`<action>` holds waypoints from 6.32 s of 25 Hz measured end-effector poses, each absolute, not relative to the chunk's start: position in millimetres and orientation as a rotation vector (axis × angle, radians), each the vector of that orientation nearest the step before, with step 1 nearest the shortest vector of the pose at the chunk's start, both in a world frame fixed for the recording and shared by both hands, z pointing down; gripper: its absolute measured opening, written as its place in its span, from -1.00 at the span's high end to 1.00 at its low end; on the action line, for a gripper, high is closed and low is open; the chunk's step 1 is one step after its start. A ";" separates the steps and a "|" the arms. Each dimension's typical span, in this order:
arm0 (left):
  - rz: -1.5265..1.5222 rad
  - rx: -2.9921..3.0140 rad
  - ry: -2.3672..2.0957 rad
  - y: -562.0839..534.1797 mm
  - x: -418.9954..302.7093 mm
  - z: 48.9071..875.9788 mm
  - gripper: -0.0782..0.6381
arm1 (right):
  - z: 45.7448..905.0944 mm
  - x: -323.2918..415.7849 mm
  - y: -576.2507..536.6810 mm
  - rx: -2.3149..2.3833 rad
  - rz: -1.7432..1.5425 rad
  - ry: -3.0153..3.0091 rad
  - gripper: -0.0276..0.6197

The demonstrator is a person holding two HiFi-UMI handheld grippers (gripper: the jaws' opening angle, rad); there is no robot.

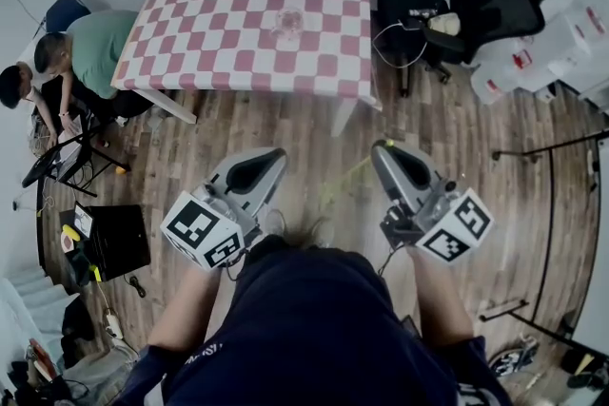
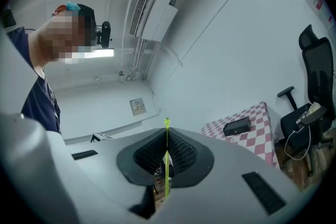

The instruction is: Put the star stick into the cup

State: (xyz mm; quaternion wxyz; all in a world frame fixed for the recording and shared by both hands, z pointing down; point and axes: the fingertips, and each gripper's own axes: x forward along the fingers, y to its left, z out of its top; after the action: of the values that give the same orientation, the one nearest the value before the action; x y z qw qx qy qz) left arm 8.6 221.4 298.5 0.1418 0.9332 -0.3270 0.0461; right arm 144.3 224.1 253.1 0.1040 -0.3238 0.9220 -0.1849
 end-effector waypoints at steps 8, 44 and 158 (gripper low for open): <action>0.139 2.694 -0.980 221.2 25.9 298.0 0.68 | 251.2 164.4 221.6 -0.927 -0.520 2.724 0.86; 0.142 2.663 -0.834 -78.1 -84.8 344.9 0.68 | 282.5 42.9 -78.5 -1.141 -0.613 2.761 0.86; 0.222 2.651 -0.875 -139.1 -62.9 341.3 0.68 | 330.2 50.7 -169.1 -1.109 -0.677 2.890 0.81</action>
State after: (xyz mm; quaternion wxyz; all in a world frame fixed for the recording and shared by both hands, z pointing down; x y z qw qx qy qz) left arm -62.9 -139.1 341.3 0.1697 0.9329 -0.3080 0.0780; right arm 50.7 -169.1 330.2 -0.0135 -0.3500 0.9120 -0.2136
